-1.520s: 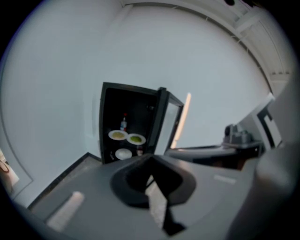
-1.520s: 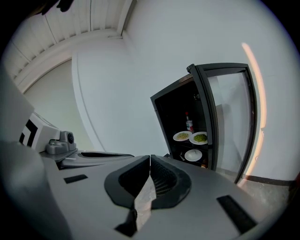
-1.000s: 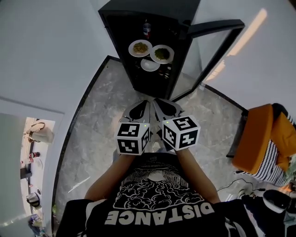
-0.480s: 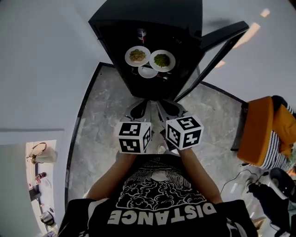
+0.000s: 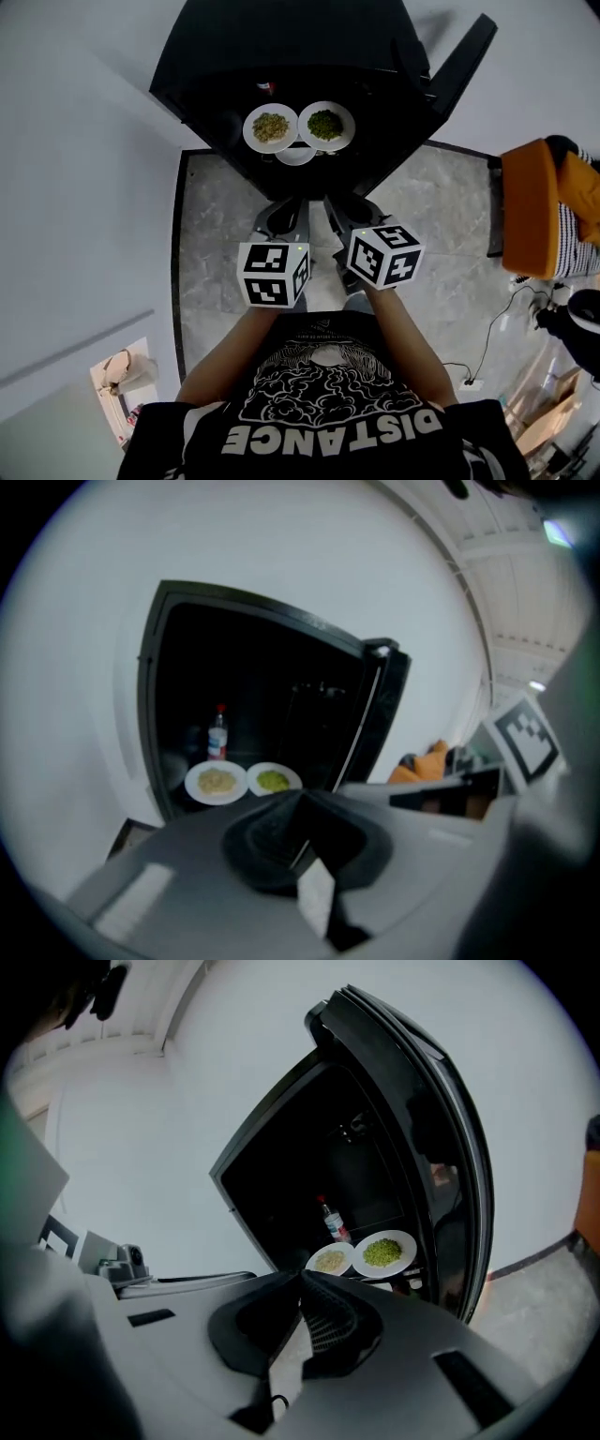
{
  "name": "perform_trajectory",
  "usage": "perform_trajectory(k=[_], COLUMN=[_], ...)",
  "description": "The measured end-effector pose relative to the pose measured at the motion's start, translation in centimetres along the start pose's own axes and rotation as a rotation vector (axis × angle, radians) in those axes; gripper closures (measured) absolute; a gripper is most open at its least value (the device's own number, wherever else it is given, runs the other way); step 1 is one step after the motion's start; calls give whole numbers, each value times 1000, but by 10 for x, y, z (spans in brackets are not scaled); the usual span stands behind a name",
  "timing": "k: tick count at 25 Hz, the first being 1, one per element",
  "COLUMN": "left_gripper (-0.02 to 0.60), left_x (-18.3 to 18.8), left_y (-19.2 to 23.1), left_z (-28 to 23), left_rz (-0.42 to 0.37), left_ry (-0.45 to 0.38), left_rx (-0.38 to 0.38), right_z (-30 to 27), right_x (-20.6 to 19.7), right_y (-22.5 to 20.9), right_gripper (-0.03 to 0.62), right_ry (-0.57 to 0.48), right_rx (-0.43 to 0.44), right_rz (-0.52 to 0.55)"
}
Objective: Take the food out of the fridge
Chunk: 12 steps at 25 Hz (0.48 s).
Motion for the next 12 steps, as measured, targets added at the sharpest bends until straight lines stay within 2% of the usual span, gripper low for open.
perform_trajectory(k=[12], left_gripper=[580], left_x=[11], left_y=[64], left_z=[-45], left_rz=[-142], left_ry=[40], left_rx=[-212], right_z=[-60], right_x=[-21], right_y=[-37], right_gripper=[589], right_ry=[-259], right_rx=[-131], right_rz=[-395])
Point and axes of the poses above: the fingertips, and each gripper's own axes: z backward along the fingers, y to its left, x out of its top, the point moved 8 cm from there along z, backward along the fingers, and after that the axes turned 1 degree about y, right-handed, at the moved point
